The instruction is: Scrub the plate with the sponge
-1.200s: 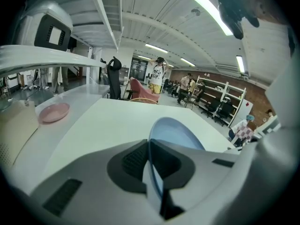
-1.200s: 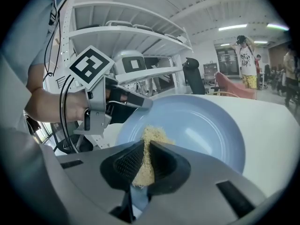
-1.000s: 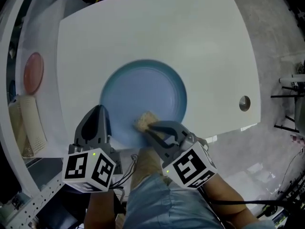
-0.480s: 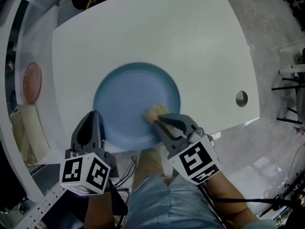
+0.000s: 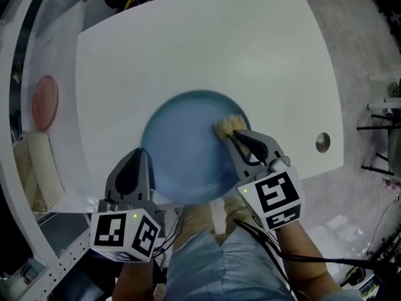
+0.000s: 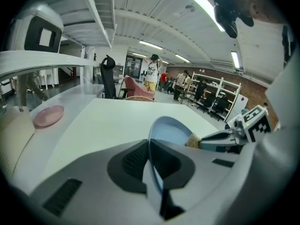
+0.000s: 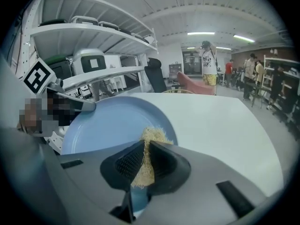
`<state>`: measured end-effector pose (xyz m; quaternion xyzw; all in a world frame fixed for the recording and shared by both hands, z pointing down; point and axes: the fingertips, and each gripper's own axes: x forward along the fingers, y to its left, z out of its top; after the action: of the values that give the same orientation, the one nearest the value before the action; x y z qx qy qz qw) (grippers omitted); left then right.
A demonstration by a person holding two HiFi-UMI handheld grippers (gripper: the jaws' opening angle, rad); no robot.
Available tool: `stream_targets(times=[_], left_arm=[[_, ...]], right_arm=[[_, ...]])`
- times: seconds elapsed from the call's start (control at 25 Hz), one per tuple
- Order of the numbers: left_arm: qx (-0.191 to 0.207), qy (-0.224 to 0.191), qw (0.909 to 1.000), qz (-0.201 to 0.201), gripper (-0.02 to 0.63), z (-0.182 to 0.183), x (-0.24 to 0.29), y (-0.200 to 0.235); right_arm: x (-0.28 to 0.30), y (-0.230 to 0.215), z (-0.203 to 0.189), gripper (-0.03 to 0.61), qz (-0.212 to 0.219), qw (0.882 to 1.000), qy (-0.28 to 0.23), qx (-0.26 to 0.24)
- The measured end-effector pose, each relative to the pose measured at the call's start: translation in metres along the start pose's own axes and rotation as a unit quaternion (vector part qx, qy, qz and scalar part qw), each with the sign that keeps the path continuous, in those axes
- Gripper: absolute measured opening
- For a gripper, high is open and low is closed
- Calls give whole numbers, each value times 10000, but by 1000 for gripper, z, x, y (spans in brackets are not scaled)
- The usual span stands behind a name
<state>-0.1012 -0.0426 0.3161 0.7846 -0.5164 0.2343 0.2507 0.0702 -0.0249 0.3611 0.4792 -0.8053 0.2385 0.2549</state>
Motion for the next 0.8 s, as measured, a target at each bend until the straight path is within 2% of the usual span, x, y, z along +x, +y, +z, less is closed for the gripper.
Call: stream_targets(times=[0.4,0.8], left_arm=[[-168,-15,9997,-186,25,5,4,-2],[-320,-15,9993,-179,25,9,10,3]], right_arm=[[28,4,41,43,-1,9995,-178,-265],[44,41,67,43,429,9962,-340,-678]])
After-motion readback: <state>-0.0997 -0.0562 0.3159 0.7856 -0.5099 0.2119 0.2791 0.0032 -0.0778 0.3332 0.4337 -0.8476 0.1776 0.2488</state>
